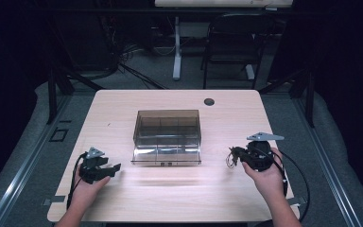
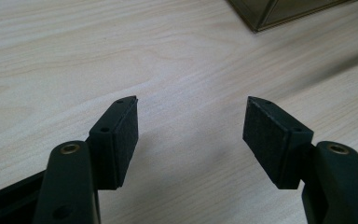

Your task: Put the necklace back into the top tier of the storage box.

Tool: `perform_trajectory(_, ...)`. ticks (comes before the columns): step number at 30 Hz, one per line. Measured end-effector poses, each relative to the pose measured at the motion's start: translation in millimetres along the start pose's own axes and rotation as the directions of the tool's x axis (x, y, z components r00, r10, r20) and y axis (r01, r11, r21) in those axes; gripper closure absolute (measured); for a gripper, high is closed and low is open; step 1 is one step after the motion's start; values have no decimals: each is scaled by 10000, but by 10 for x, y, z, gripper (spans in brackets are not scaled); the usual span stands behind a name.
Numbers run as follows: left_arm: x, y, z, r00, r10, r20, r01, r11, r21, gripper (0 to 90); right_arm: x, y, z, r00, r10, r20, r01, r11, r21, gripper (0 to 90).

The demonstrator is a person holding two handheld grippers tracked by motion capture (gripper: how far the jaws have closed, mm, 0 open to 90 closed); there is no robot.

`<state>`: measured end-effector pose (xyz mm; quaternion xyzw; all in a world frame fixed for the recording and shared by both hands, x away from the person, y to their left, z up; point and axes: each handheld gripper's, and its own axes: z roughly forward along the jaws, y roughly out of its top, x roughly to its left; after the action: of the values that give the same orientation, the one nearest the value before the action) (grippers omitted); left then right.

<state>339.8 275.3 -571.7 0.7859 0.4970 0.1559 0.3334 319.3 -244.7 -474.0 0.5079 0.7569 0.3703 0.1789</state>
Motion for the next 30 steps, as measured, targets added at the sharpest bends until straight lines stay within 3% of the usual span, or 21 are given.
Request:
perform_trajectory(15, 6, 0, -5, 10000, -75, 12, 75, 10000, -36, 357, 96, 262, -76, 9988, -411, -277, 406, 9990, -186, 849)
perform_trajectory(30, 28, 4, -13, 9998, -209, -62, 208, 9997, -139, 269, 387, 608, -47, 9897, -1288, -631, 1261, 9910, -446, 849)
